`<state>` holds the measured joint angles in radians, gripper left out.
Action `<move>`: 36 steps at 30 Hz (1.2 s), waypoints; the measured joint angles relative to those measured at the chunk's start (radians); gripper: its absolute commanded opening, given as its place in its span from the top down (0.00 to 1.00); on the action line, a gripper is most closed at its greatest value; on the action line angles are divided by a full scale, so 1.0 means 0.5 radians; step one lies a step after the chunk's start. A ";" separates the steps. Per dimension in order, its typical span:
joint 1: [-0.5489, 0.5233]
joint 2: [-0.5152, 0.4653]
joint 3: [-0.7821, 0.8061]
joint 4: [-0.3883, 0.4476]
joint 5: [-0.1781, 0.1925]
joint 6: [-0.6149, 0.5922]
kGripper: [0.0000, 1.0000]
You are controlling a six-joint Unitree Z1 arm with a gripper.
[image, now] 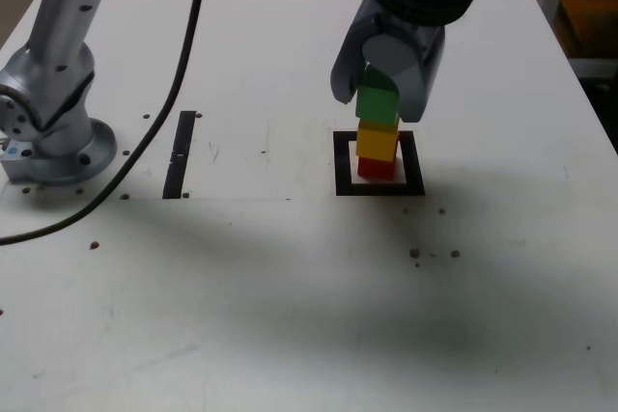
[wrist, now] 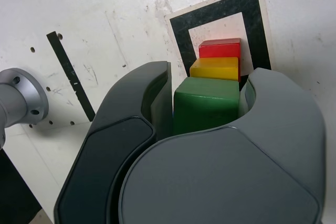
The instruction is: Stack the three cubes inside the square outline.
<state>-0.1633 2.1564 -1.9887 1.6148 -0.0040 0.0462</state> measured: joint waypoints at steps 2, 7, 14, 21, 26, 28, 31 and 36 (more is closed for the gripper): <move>0.004 0.005 0.000 0.000 0.001 0.003 0.65; 0.004 0.008 0.000 -0.002 0.002 0.003 0.53; 0.004 0.018 -0.001 -0.004 0.002 0.003 0.29; 0.004 0.023 0.015 -0.009 -0.002 0.003 0.04; 0.004 0.022 0.019 -0.010 0.009 -0.005 0.01; 0.004 0.021 0.023 -0.010 0.010 -0.012 0.01; 0.004 0.011 0.036 -0.010 0.010 -0.024 0.01; -0.008 -0.098 0.063 -0.012 0.007 -0.050 0.01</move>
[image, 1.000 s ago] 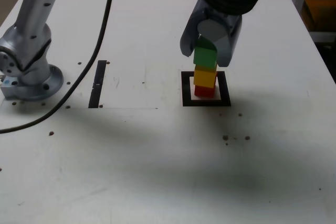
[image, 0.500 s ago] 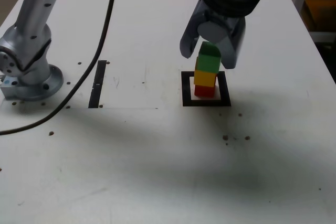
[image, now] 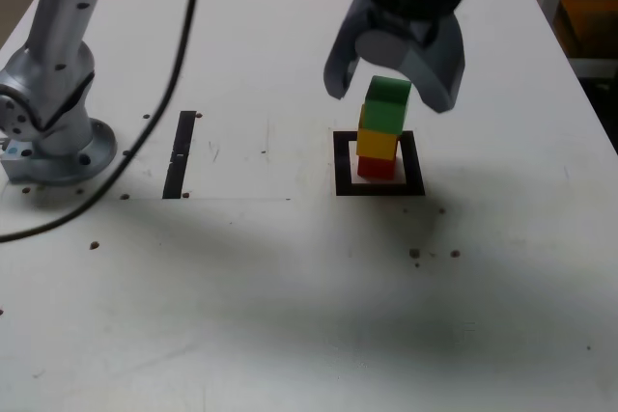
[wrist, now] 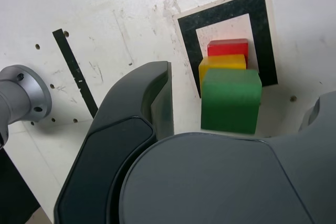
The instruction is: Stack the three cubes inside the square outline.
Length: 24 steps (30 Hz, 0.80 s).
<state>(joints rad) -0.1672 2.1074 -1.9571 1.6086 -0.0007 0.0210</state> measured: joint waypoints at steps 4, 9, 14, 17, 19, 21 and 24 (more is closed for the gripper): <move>-0.034 -0.125 0.002 -0.004 0.002 -0.008 0.00; -0.133 -0.326 0.006 -0.001 -0.012 -0.044 0.00; -0.155 -0.570 0.279 -0.005 -0.045 -0.103 0.00; -0.147 -0.718 0.497 -0.030 -0.049 -0.142 0.00; -0.117 -0.803 0.678 -0.060 -0.052 -0.158 0.00; -0.101 -0.823 0.751 -0.081 -0.062 -0.161 0.00; -0.051 -0.882 0.959 -0.172 -0.095 -0.167 0.00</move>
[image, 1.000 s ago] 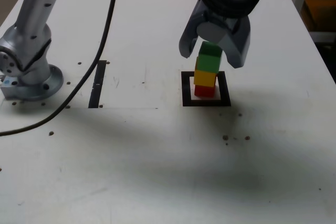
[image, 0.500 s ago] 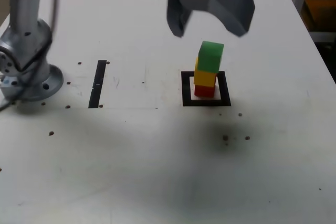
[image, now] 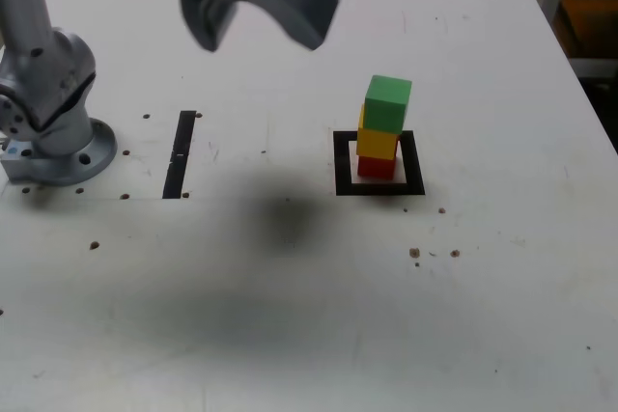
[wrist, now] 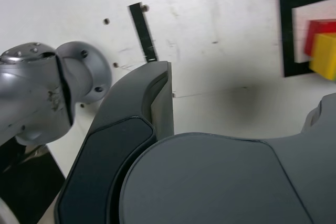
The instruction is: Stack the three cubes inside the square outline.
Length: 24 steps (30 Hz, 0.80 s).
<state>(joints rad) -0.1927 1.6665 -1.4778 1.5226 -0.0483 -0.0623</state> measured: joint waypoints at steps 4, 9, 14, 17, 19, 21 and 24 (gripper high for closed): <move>0.052 -0.085 0.273 -0.139 -0.045 -0.001 0.00; 0.084 -0.113 0.597 -0.356 -0.157 -0.058 0.00; 0.093 -0.116 0.881 -0.617 -0.243 -0.074 0.00; 0.093 -0.117 0.987 -0.695 -0.254 -0.077 0.00; 0.100 -0.133 1.044 -0.713 -0.241 -0.085 0.00; 0.107 -0.147 1.079 -0.716 -0.214 -0.101 0.00; 0.130 -0.149 1.117 -0.705 -0.177 -0.135 0.00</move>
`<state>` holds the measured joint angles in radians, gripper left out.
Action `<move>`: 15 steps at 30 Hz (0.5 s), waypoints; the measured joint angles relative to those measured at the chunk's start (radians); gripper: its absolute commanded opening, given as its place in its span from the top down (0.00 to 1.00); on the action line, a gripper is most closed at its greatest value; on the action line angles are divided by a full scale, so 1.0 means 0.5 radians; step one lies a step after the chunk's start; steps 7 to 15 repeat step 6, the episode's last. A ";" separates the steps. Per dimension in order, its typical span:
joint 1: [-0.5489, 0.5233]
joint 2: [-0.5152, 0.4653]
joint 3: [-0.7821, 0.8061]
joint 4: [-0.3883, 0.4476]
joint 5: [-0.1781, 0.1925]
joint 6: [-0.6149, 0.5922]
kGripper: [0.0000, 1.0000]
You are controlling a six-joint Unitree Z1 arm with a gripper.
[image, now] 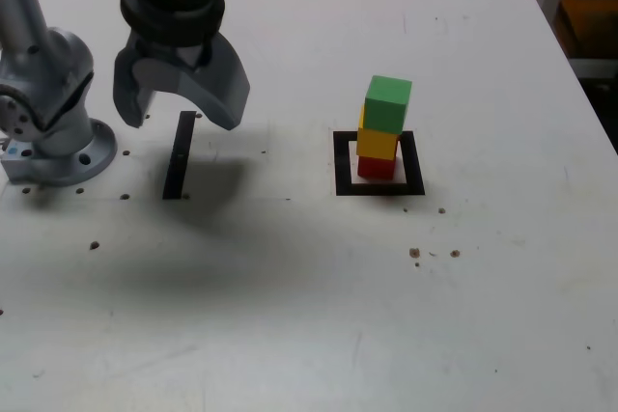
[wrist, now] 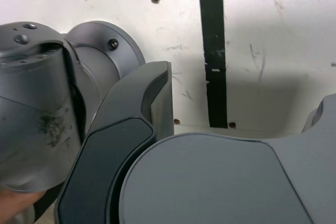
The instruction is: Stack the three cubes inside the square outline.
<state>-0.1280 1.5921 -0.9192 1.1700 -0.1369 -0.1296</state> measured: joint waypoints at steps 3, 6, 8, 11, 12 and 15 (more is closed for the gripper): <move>0.030 -0.002 0.050 0.020 0.013 -0.031 0.00; 0.036 0.002 0.069 0.016 0.037 -0.066 0.00; 0.036 0.002 0.069 0.016 0.037 -0.066 0.00; 0.036 0.002 0.069 0.016 0.037 -0.066 0.00; 0.036 0.002 0.069 0.016 0.037 -0.066 0.00; 0.036 0.002 0.069 0.016 0.037 -0.066 0.00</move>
